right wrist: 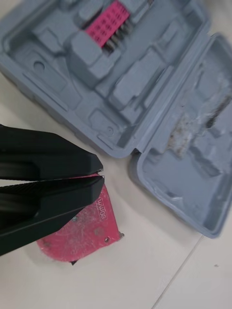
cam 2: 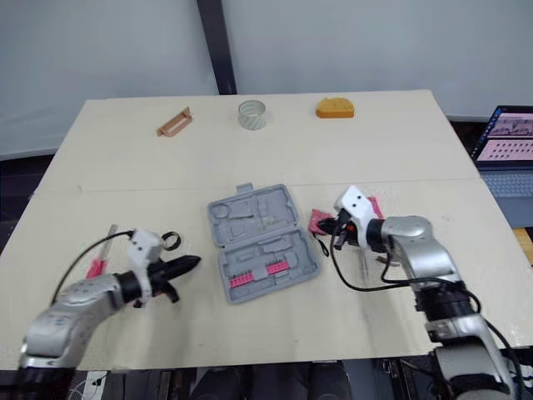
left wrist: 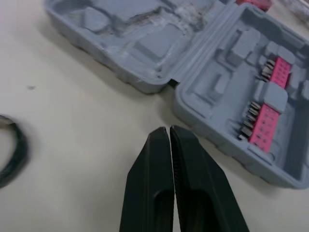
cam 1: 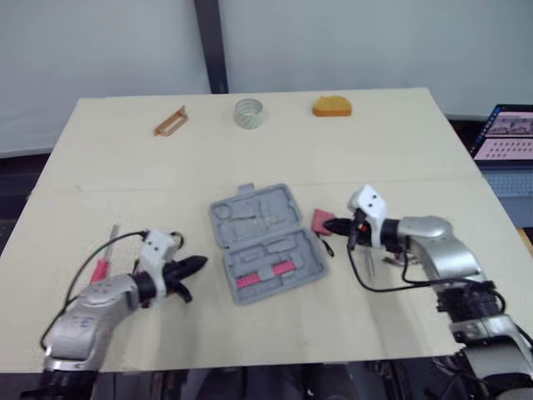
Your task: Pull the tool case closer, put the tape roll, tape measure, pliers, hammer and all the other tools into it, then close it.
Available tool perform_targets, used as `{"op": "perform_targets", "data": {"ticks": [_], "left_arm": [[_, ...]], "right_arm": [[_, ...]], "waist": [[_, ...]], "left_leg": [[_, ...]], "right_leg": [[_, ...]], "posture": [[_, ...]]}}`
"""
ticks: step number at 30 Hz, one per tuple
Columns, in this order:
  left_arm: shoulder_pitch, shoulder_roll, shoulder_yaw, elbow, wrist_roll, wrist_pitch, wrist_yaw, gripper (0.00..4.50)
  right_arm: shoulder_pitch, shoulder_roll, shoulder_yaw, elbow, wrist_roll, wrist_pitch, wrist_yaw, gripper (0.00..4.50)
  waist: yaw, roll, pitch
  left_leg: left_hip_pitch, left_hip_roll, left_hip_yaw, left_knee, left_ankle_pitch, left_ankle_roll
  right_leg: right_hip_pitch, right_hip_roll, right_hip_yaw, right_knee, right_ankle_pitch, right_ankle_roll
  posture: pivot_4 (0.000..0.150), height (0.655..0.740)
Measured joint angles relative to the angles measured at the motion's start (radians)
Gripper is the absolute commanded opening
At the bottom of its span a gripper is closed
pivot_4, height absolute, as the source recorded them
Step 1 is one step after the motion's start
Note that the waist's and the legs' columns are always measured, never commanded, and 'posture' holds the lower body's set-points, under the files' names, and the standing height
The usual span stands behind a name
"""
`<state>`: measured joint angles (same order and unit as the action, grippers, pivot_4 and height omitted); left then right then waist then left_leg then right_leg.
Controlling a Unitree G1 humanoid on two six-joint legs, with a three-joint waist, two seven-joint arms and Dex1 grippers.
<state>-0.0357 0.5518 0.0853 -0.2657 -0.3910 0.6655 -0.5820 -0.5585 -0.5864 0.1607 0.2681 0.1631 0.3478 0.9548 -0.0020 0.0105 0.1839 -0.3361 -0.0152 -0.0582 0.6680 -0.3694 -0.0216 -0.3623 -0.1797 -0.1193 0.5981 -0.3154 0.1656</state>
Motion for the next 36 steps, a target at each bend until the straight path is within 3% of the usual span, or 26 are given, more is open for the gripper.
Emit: {"op": "perform_targets", "data": {"ticks": [6,15,28,36], "left_arm": [[-0.081,-0.062,-0.075,0.019,0.061,0.022,0.078,0.06],[-0.108,-0.058,-0.089,0.112,0.103,0.014,0.075,0.06],[-0.148,-0.054,-0.101,0.154,0.121,-0.004,0.044,0.06],[-0.153,-0.064,-0.115,0.170,0.134,-0.023,0.035,0.06]], "right_arm": [[-0.090,0.065,0.033,0.170,-0.073,-0.087,-0.015,0.06],[-0.182,0.144,0.041,0.309,-0.139,-0.154,-0.029,0.06],[-0.186,0.177,0.044,0.327,-0.163,-0.153,-0.018,0.06],[-0.146,0.168,0.059,0.246,-0.163,-0.112,0.024,0.06]], "waist": [[-0.004,0.000,0.000],[-0.016,0.000,0.000],[-0.027,0.000,0.000],[-0.027,0.000,0.000]], "left_leg": [[0.000,0.000,0.000,0.000,0.000,0.000],[-0.002,0.000,0.001,0.000,0.000,0.000],[-0.003,0.000,0.003,0.000,0.000,0.000],[-0.004,0.000,0.004,0.000,0.000,0.000]], "right_leg": [[-0.001,0.000,0.000,0.001,0.000,0.000],[-0.004,0.001,0.002,0.003,0.000,0.000],[-0.010,0.000,0.004,0.008,0.000,0.000],[-0.012,0.000,0.006,0.009,0.000,0.000]], "posture": [[0.150,0.7400],[0.150,0.7400],[0.150,0.7400],[0.150,0.7400]]}}
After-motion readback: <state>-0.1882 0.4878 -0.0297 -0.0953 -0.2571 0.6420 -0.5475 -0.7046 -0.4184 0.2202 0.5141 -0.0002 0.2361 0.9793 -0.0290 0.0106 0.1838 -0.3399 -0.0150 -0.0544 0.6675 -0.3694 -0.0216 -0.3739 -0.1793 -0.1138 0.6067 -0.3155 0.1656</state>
